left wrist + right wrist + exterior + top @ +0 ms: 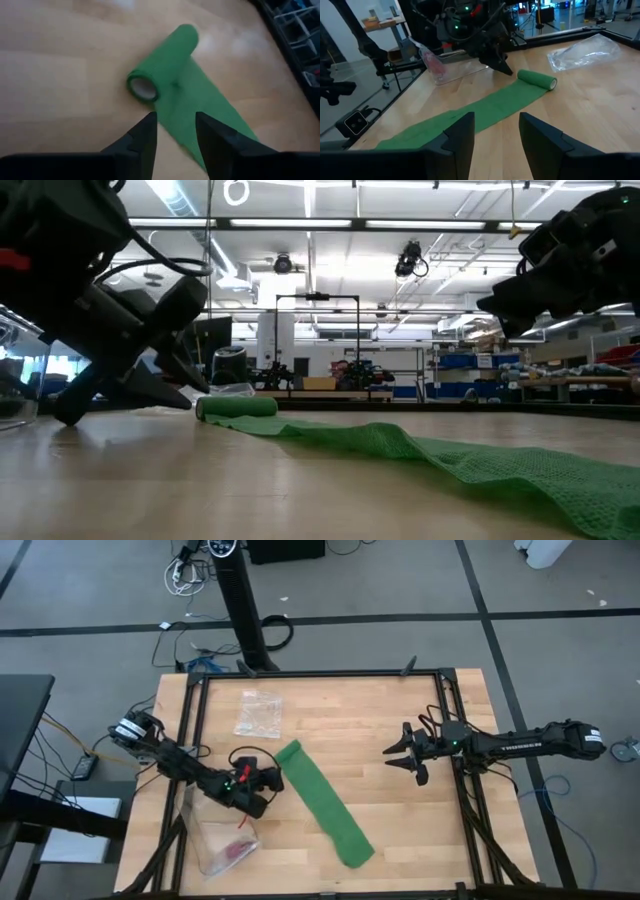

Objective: Roll bandage
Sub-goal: Roll the green bandage

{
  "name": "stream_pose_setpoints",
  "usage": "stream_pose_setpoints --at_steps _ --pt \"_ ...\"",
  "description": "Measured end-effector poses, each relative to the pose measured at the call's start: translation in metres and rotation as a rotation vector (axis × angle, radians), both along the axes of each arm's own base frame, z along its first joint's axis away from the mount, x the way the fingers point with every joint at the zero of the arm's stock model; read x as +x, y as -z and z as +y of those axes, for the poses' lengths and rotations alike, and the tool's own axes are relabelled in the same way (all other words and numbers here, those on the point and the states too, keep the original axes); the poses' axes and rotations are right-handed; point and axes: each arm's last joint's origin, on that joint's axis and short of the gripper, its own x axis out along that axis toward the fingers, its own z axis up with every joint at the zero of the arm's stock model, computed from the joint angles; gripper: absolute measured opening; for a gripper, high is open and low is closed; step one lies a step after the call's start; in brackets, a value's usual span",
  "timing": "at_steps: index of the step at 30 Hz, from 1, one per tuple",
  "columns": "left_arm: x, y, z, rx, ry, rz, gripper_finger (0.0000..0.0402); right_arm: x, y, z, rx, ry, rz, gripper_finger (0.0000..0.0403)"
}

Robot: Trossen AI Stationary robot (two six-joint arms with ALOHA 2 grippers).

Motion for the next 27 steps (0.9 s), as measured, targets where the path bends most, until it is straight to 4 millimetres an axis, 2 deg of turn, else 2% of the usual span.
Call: stream_pose_setpoints --at_steps 7,15,21,27 --pt "0.018 -0.015 -0.003 0.092 0.044 -0.011 0.0143 0.000 -0.002 0.000 -0.004 0.000 -0.023 0.0157" --pt "0.020 -0.013 0.011 0.071 0.024 0.102 0.0143 0.000 -0.003 0.000 0.003 0.001 -0.025 0.0160" --pt "0.022 -0.014 0.013 0.089 0.044 0.126 0.0143 0.000 -0.003 0.000 0.004 0.001 -0.025 0.0160" --pt "0.037 -0.034 0.010 0.149 0.091 0.251 0.0143 0.000 -0.003 0.000 0.004 0.001 -0.026 0.0160"
